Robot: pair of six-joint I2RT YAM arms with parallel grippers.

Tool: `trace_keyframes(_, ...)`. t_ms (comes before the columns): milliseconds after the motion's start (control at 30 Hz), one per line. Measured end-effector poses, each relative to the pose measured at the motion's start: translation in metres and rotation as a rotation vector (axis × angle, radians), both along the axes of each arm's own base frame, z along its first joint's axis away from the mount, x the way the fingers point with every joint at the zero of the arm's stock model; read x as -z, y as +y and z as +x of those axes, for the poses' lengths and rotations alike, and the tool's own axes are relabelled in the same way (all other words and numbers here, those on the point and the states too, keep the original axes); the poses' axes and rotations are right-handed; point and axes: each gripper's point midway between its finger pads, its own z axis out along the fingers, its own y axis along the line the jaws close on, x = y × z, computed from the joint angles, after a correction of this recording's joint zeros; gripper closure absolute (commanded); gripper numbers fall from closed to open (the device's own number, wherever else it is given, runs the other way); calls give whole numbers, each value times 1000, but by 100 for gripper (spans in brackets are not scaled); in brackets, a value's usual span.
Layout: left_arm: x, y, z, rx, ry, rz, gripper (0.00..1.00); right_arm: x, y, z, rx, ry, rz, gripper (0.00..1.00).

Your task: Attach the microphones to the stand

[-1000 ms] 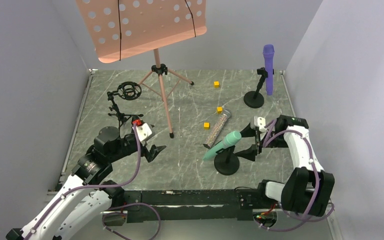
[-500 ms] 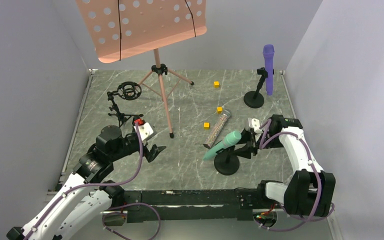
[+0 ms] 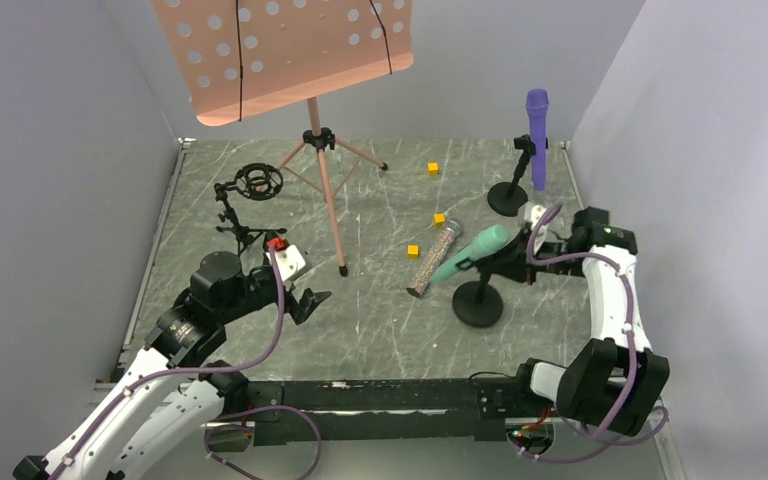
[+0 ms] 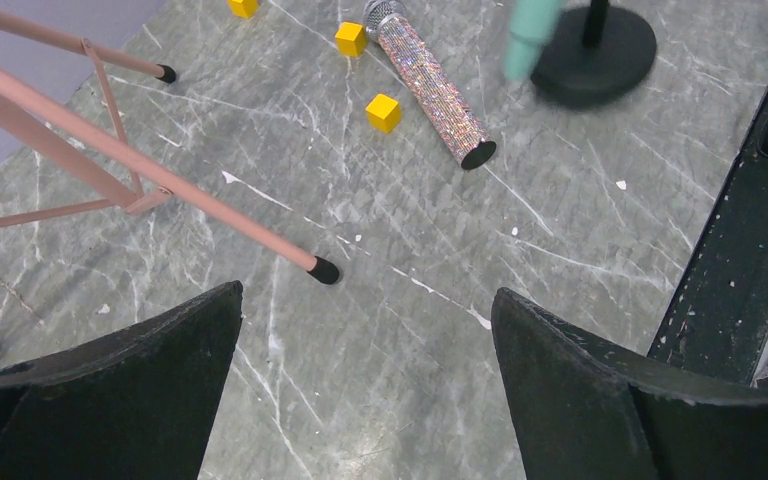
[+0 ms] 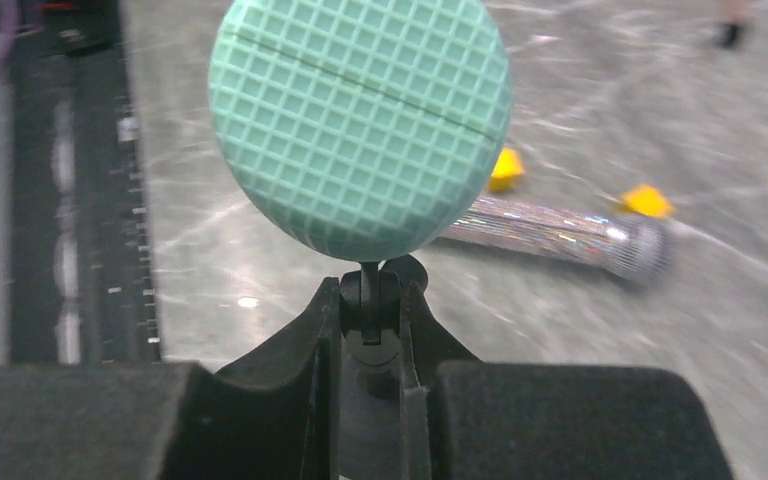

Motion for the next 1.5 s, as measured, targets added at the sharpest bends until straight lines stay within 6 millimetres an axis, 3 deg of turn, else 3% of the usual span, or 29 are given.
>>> trace_keyframes(167,-2,1,-1,-1,-6,-3,1,-15,-56,59,280,-44,-57,99)
trace_keyframes(367,0,2,0,-7,-3,0,1,-6,-117,121,625,-78,-126,98)
trace_keyframes(533,0,3,1,-14,-3,2,1,-6,-161,158,808,-89,-74,96)
trace_keyframes(667,0,2,1,-13,-4,1,1,-4,-185,171,886,-108,-50,93)
trace_keyframes(733,0,3,1,-14,-3,1,1,2,-192,175,898,-101,-43,90)
trace_keyframes(800,0,3,1,-15,-3,1,1,12,-196,177,901,-77,-40,78)
trace_keyframes(967,0,3,2,-16,-3,1,1,16,-198,174,880,-79,-41,40)
trace_keyframes(1100,0,4,3,-22,-2,0,1,5,-200,166,875,-110,-51,9)
trace_keyframes(1300,-1,5,4,-30,1,-3,1,-31,-209,139,939,-174,-77,0)
trace_keyframes(1500,-5,15,10,-101,2,-26,1,-38,-217,104,993,-112,-116,0)
